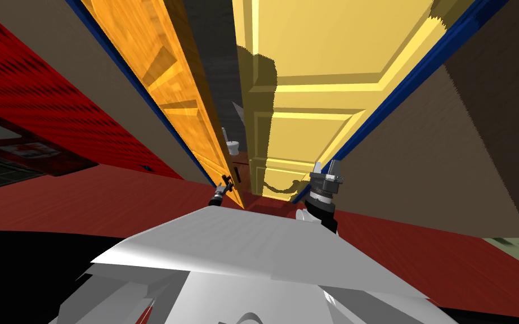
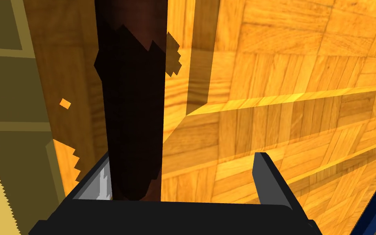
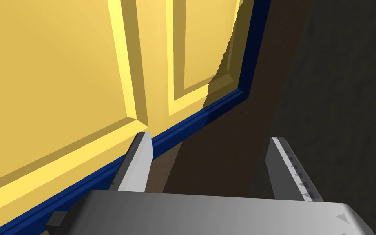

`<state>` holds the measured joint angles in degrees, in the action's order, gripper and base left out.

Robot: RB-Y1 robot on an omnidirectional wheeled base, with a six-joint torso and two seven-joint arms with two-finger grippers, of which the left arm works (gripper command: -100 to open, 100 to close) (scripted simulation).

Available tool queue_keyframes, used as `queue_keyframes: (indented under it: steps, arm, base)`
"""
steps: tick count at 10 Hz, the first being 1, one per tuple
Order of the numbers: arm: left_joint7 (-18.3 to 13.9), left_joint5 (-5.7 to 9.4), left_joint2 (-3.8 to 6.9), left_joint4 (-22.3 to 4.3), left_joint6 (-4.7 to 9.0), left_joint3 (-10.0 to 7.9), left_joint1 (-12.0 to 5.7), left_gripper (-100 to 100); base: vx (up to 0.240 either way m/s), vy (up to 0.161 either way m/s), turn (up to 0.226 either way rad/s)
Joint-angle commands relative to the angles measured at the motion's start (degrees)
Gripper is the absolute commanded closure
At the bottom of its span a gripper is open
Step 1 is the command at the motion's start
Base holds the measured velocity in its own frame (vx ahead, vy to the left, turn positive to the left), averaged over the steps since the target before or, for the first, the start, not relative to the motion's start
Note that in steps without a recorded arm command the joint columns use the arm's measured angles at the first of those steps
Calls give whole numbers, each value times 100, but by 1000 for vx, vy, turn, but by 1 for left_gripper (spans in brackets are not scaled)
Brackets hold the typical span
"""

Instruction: Pull the door open

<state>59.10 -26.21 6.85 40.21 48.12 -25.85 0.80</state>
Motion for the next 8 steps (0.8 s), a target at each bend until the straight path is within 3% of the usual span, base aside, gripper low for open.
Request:
queue_keyframes:
  steps: [1,4,6,8]
  arm:
    - [-160,82,114,67,-112,-57,111,100]
    - [-534,290,221,56,-125,-57,218,100]
    - [-534,290,221,56,-125,-57,218,100]
    - [-809,439,284,49,-133,-46,282,100]
  base:
    - [-96,22,-16]
    - [-113,37,-28]
    - [-60,10,13]
    - [-74,21,-38]
